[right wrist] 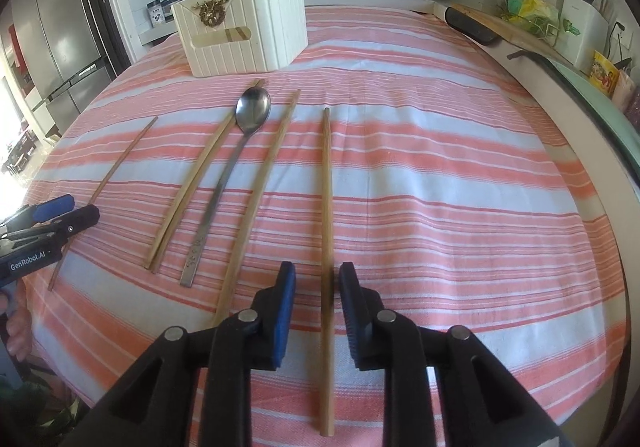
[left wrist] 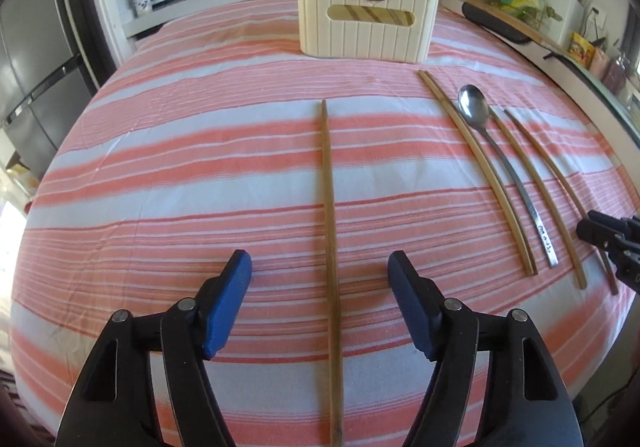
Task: Organize utensils
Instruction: 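Grasp a wooden chopstick with the right tool while the left tool grasps another chopstick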
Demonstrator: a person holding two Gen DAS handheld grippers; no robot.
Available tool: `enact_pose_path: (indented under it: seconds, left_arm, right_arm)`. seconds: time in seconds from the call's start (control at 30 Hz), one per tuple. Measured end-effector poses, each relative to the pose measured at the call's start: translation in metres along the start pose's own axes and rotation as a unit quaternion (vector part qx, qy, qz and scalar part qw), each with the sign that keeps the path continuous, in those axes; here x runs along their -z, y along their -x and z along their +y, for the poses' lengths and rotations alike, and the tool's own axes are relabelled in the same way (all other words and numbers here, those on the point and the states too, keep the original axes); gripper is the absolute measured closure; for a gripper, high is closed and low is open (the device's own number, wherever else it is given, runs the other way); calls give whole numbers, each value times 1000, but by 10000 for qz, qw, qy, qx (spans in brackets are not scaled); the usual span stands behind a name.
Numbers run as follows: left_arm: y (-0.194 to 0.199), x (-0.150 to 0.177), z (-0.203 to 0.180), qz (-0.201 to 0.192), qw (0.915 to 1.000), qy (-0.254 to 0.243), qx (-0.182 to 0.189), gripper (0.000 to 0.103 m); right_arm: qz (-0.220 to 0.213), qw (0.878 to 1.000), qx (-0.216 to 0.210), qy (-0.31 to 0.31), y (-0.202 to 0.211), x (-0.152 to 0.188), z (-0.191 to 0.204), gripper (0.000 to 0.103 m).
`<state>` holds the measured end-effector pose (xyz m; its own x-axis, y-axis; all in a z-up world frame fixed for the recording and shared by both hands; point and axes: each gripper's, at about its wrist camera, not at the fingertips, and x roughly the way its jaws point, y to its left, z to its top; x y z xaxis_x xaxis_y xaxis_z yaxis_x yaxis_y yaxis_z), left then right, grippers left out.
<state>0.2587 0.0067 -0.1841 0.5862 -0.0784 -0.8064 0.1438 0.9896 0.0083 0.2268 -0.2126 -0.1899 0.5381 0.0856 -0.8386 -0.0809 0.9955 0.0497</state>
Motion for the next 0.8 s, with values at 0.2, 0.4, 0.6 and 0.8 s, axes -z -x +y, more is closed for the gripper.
enact_pose_path:
  seconds: [0.2,0.4,0.6,0.8]
  left_arm:
    - [-2,0,4,67,10000,2,-10,17]
    - [-4,0,5,81,10000,10,-37,12]
    - [-4,2,7,47,10000,37,-47,9]
    - [-6,-1,11,172,9998,-16,93,5]
  right_arm:
    - [47,9996,-114,257,-3,-3,4,71]
    - [-4,9995,-107,308,-5,-4,4,69]
    - [-80,9994,-117,304,-6,-5,4,68]
    - [58,9990,-94,426,-7,-8,5,68]
